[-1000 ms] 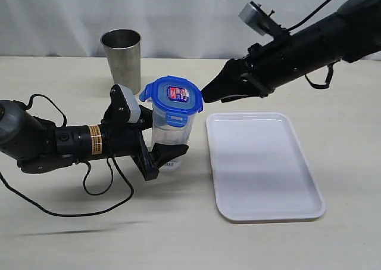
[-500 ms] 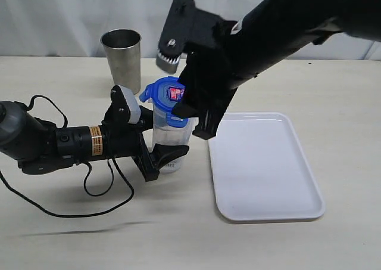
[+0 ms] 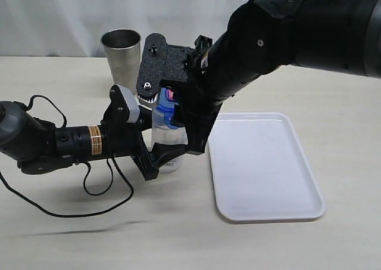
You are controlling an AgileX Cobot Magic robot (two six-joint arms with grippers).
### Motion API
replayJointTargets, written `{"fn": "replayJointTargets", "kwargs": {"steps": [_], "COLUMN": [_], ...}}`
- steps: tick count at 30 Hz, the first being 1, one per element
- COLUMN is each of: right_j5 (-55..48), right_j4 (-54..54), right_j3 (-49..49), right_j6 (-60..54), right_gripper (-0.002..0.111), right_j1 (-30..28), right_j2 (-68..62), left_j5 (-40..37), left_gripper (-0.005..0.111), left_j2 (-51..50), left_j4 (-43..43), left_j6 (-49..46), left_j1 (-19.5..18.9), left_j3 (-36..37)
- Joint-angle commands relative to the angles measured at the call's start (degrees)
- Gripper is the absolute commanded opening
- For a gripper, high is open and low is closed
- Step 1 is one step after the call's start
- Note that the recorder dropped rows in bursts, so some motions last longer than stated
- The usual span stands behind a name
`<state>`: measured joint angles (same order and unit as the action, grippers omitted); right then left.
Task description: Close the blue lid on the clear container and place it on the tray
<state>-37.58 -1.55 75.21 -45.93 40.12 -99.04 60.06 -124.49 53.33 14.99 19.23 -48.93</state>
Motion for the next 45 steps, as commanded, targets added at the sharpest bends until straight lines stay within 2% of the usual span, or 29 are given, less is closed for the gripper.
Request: {"fn": "replayJointTargets", "kwargs": {"steps": [1, 5, 11, 17, 21, 31, 40, 45], "right_j5": [-0.5, -0.5, -3.0, -6.1, -6.2, -6.1, -5.9, -7.0], "right_j4": [-0.9, -4.7, -15.2, -18.3, -18.3, -18.6, -15.9, -5.4], "right_j3": [-0.3, -0.3, -0.3, -0.3, -0.3, -0.3, 0.8, 4.4], "right_j6": [-0.9, -2.0, 5.3, 7.9, 7.9, 9.4, 18.2, 17.7], "right_gripper": [0.044, 0.044, 0.044, 0.043, 0.037, 0.030, 0.045, 0.050], "right_j1": [1.3, 3.6, 5.3, 5.3, 5.3, 5.3, 4.7, 1.8], "right_j2": [-2.3, -3.8, -6.8, -8.5, -9.1, -10.2, -7.4, -7.1], "left_j5": [1.5, 1.5, 2.9, 3.2, 3.4, 3.9, 4.2, 4.1], "left_gripper": [0.000, 0.000, 0.000, 0.000, 0.000, 0.000, 0.000, 0.000], "left_j2": [0.1, 0.1, 0.1, 0.1, 0.1, 0.1, 0.1, 0.1], "left_j4": [0.1, 0.3, 1.2, 1.5, 1.7, 2.5, 2.5, 2.5], "left_j6": [-0.1, -0.1, -0.1, 0.0, 0.0, 0.1, 0.1, 0.3], "left_j1": [0.1, 0.1, 0.1, 0.0, 0.0, 0.0, 0.0, 0.0], "left_j3": [0.1, 0.1, 0.1, 0.1, 0.1, 0.1, 0.1, 0.1]}}
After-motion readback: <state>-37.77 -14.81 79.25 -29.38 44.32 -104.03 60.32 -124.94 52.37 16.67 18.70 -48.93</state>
